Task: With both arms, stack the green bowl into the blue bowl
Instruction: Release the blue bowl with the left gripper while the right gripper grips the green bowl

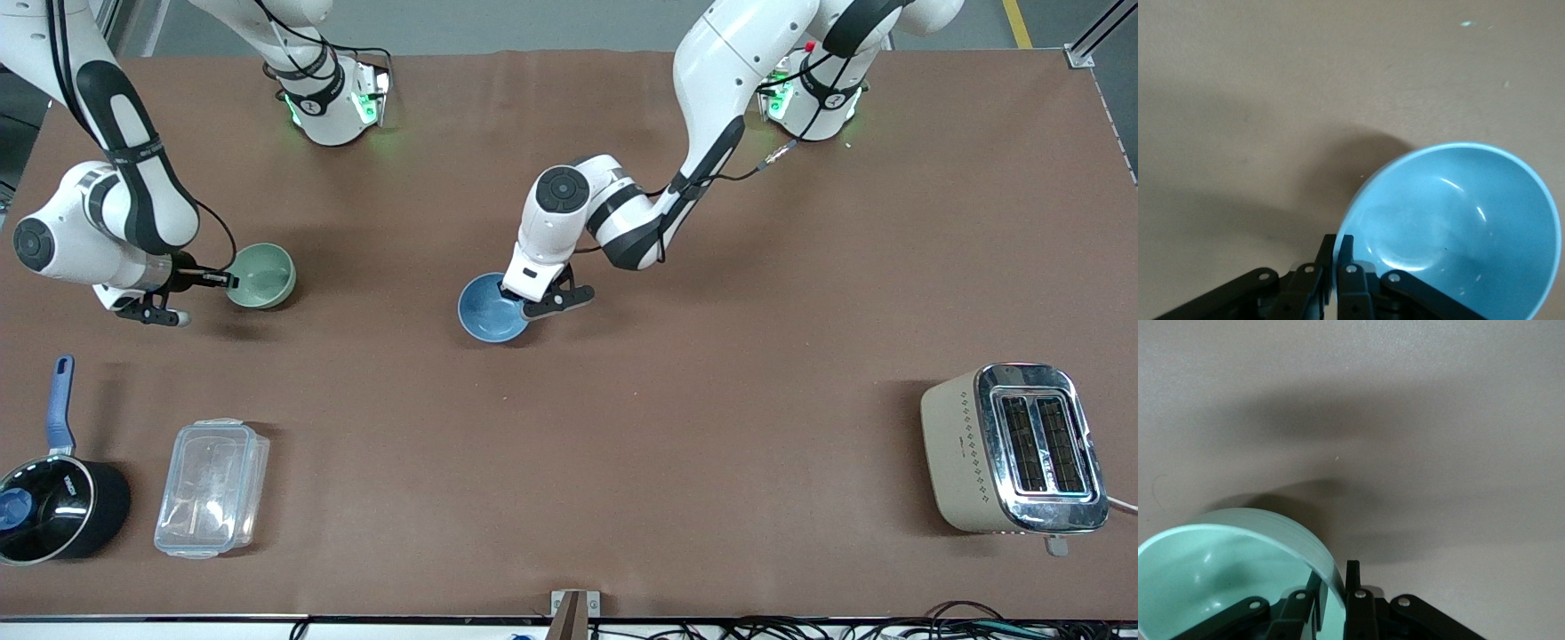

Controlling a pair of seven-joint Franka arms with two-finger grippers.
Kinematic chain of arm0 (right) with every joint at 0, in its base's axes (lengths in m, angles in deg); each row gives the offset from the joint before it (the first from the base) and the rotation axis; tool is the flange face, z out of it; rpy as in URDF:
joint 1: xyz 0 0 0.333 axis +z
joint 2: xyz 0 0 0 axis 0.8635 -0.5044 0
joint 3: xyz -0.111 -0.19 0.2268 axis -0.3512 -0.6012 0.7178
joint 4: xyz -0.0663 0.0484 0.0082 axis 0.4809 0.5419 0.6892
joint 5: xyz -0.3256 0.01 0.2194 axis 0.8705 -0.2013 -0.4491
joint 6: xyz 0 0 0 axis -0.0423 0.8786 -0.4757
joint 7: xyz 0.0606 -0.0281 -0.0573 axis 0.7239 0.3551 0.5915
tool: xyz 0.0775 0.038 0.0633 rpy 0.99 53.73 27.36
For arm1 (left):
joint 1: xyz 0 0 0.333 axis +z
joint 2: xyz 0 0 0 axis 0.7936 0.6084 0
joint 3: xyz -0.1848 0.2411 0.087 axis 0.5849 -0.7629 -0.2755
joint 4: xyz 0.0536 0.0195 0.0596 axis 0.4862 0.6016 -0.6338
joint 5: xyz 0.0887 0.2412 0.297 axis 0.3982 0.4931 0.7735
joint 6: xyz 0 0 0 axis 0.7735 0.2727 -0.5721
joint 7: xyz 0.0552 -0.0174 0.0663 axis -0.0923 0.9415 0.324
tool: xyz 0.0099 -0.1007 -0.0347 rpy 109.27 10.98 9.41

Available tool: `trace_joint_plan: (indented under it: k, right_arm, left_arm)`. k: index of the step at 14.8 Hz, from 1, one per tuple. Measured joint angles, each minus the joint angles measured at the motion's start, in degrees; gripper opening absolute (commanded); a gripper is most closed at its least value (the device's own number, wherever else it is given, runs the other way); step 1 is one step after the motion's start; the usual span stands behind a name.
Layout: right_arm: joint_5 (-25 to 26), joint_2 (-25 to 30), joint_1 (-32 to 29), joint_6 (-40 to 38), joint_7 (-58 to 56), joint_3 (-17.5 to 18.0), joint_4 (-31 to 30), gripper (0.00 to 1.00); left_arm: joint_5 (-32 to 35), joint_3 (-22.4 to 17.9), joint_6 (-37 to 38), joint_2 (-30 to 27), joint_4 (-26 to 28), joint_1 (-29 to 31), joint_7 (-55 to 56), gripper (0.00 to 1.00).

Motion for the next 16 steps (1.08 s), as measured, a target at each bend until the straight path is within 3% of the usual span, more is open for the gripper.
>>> trace_joint_plan:
  k: [1,2,7,11,16]
  right_arm:
    - [0.0,0.0,0.0,0.0,0.0,0.0,0.0,0.09]
    - [0.0,0.0,0.0,0.0,0.0,0.0,0.0,0.02]
    - [-0.1,0.2,0.0,0.0,-0.2,0.1,0.1,0.0]
    - [-0.1,0.2,0.1,0.0,-0.2,0.4,0.5,0.0]
    - [-0.1,0.3,0.7,-0.9,-0.2,0.7,3.8,0.0]
  left_arm:
    - [0.0,-0.1,0.0,0.3,0.0,0.0,0.0,0.53]
    - [0.0,-0.3,0.0,0.4,-0.1,0.1,0.0,0.99]
    - [0.0,-3.9,2.3,-2.6,-3.3,1.0,2.0,1.0]
    - [0.1,-6.5,20.2,-13.3,-6.5,5.8,-1.4,1.0]
    - [0.2,-6.8,36.6,-26.2,-6.6,17.5,-14.9,1.0]
